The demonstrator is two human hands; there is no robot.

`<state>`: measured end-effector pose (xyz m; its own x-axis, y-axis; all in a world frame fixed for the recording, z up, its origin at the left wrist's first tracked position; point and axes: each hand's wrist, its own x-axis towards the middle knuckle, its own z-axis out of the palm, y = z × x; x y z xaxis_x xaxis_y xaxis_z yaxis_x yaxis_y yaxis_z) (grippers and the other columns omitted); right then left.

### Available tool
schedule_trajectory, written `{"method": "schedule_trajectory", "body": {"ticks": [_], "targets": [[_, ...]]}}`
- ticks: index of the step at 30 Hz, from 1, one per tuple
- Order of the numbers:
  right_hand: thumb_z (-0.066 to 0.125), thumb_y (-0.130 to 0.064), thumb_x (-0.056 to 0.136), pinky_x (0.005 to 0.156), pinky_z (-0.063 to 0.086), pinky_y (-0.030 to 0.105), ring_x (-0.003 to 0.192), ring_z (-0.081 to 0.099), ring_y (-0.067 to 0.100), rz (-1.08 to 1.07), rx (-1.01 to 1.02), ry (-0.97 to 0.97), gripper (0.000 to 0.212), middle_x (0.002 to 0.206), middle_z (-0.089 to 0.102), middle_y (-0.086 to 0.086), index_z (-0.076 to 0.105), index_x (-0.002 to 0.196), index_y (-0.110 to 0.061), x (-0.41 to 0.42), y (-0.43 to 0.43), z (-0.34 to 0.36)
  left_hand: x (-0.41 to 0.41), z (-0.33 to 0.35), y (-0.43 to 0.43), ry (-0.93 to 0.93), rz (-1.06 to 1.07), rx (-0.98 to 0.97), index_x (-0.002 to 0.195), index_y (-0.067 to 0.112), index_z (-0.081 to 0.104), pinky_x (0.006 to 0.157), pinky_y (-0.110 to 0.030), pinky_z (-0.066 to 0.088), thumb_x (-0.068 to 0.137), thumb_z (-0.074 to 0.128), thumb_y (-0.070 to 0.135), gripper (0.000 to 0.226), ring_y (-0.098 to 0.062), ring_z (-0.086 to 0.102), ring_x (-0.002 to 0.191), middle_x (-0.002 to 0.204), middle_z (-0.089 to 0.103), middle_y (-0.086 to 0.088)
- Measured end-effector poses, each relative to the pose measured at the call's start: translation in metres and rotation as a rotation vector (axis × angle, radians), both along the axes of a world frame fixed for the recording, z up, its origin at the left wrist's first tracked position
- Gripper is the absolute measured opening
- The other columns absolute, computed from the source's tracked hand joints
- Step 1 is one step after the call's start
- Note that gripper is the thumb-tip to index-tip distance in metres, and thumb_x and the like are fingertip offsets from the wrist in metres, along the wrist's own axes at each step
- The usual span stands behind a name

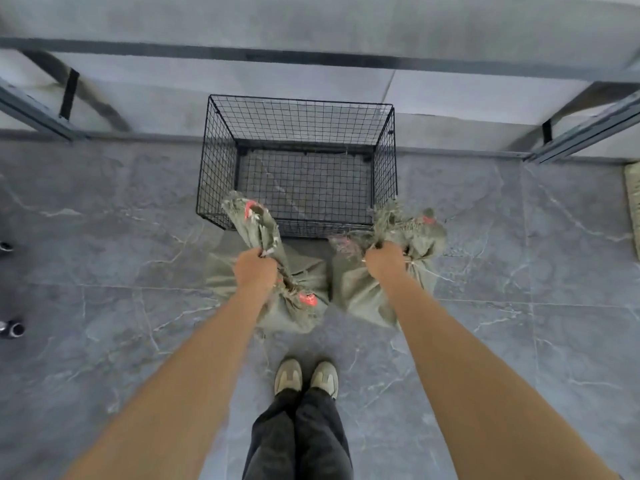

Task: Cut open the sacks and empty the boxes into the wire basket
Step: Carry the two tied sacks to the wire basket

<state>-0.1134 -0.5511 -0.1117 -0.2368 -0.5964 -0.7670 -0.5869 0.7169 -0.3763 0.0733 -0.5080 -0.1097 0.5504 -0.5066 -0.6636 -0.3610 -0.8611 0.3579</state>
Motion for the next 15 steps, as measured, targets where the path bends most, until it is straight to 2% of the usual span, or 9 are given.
{"method": "schedule_trajectory", "body": {"ticks": [3, 6, 9, 11, 13, 15], "targets": [[0.042, -0.002, 0.092, 0.075, 0.038, 0.031, 0.099, 0.054, 0.031, -0.012, 0.005, -0.023, 0.039, 0.117, 0.057, 0.019, 0.045, 0.13, 0.001, -0.01, 0.003, -0.011, 0.003, -0.01, 0.007, 0.059, -0.032, -0.005, 0.081, 0.005, 0.059, 0.046, -0.026, 0.037, 0.09, 0.041, -0.003, 0.022, -0.024, 0.05, 0.065, 0.072, 0.055, -0.011], [0.04, 0.0, 0.092, 0.074, 0.038, 0.03, 0.095, 0.053, 0.028, -0.02, -0.008, -0.041, 0.041, 0.122, 0.058, 0.016, 0.046, 0.132, -0.002, -0.014, 0.002, -0.011, -0.003, -0.01, 0.002, 0.151, -0.023, -0.024, 0.098, 0.004, 0.064, 0.055, -0.028, 0.043, 0.091, 0.045, -0.001, 0.02, -0.021, 0.054, 0.07, 0.084, 0.062, -0.012], [0.039, 0.001, 0.092, 0.073, 0.038, 0.028, 0.093, 0.052, 0.024, -0.004, -0.043, -0.039, 0.044, 0.125, 0.057, 0.014, 0.044, 0.136, -0.004, -0.016, 0.0, -0.009, -0.011, -0.006, -0.005, 0.231, -0.009, -0.037, 0.113, 0.007, 0.061, 0.06, -0.03, 0.05, 0.091, 0.048, 0.004, 0.025, -0.017, 0.056, 0.07, 0.093, 0.064, -0.01], [0.04, 0.0, 0.092, 0.068, 0.039, 0.027, 0.089, 0.055, 0.02, 0.016, -0.085, -0.041, 0.046, 0.124, 0.058, 0.011, 0.041, 0.139, -0.005, -0.017, 0.0, -0.01, -0.017, -0.005, -0.007, 0.28, -0.032, -0.062, 0.121, 0.012, 0.055, 0.073, -0.037, 0.055, 0.093, 0.05, 0.011, 0.029, -0.017, 0.059, 0.077, 0.1, 0.064, -0.008], [0.042, 0.0, 0.091, 0.055, 0.038, 0.02, 0.07, 0.053, 0.01, 0.028, -0.124, -0.054, 0.046, 0.117, 0.058, 0.007, 0.043, 0.137, -0.006, -0.018, 0.002, -0.008, -0.023, 0.001, -0.009, 0.3, -0.059, -0.103, 0.11, 0.023, 0.051, 0.071, -0.034, 0.053, 0.095, 0.05, 0.017, 0.016, -0.017, 0.056, 0.075, 0.091, 0.061, -0.003], [0.044, -0.001, 0.092, 0.045, 0.034, 0.014, 0.06, 0.05, 0.004, 0.042, -0.152, -0.067, 0.047, 0.125, 0.057, 0.005, 0.042, 0.139, -0.009, -0.018, 0.003, -0.004, -0.027, 0.006, -0.014, 0.3, -0.063, -0.141, 0.099, 0.022, 0.051, 0.08, -0.038, 0.053, 0.096, 0.05, 0.02, 0.005, -0.017, 0.058, 0.082, 0.092, 0.061, -0.003]]}}
